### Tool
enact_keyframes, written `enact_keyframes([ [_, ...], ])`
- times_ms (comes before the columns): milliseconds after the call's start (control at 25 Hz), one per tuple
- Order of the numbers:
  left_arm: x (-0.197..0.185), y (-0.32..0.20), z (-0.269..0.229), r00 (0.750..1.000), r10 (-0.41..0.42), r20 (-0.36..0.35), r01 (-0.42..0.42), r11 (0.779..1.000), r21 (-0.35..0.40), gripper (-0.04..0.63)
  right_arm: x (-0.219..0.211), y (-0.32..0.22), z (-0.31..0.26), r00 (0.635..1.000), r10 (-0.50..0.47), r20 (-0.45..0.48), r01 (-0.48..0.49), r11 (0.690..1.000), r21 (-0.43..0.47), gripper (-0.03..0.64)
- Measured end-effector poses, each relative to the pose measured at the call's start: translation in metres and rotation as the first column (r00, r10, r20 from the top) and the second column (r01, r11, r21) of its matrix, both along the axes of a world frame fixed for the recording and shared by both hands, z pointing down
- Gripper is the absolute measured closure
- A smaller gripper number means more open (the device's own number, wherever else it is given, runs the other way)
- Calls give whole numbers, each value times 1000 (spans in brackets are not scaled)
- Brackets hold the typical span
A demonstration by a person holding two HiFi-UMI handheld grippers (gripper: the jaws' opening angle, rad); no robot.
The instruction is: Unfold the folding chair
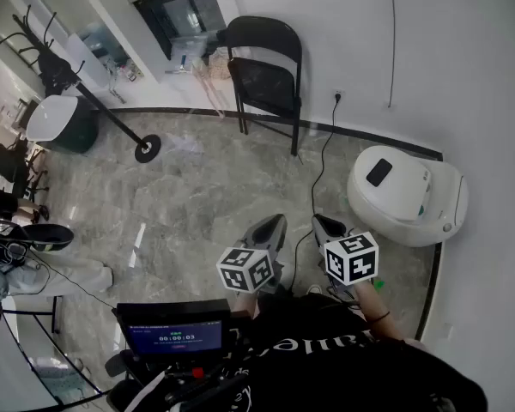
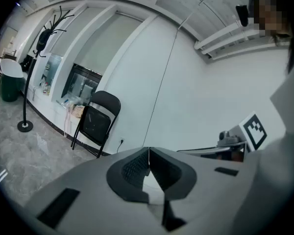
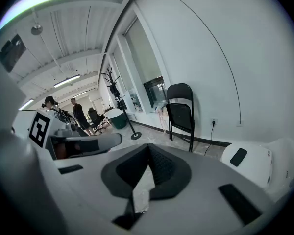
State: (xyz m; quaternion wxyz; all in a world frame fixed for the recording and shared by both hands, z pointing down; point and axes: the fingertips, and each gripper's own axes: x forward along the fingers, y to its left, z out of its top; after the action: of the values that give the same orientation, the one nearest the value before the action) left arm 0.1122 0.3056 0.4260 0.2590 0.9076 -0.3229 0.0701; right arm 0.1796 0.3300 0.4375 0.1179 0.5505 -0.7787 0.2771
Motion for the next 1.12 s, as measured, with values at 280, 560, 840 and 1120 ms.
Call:
enact_keyframes([
  [280, 25, -3, 9, 1000, 18, 24, -18, 1000, -14, 589, 24, -9, 10, 1000, 0, 15, 0, 1000, -13, 601],
  [560, 28, -49, 17, 999, 29, 27, -28, 999, -17, 589, 28, -52, 22, 1000, 11, 28, -10, 999, -30, 601],
  [840, 20, -146, 20, 998, 62, 29, -61, 998, -19, 589, 16, -144, 23, 1000, 22, -1, -22, 999, -38, 601],
  [1120, 6, -264, -5, 995, 100, 11, -100, 995, -1, 589, -5, -257, 0, 999, 52, -12, -53, 998, -25, 601],
])
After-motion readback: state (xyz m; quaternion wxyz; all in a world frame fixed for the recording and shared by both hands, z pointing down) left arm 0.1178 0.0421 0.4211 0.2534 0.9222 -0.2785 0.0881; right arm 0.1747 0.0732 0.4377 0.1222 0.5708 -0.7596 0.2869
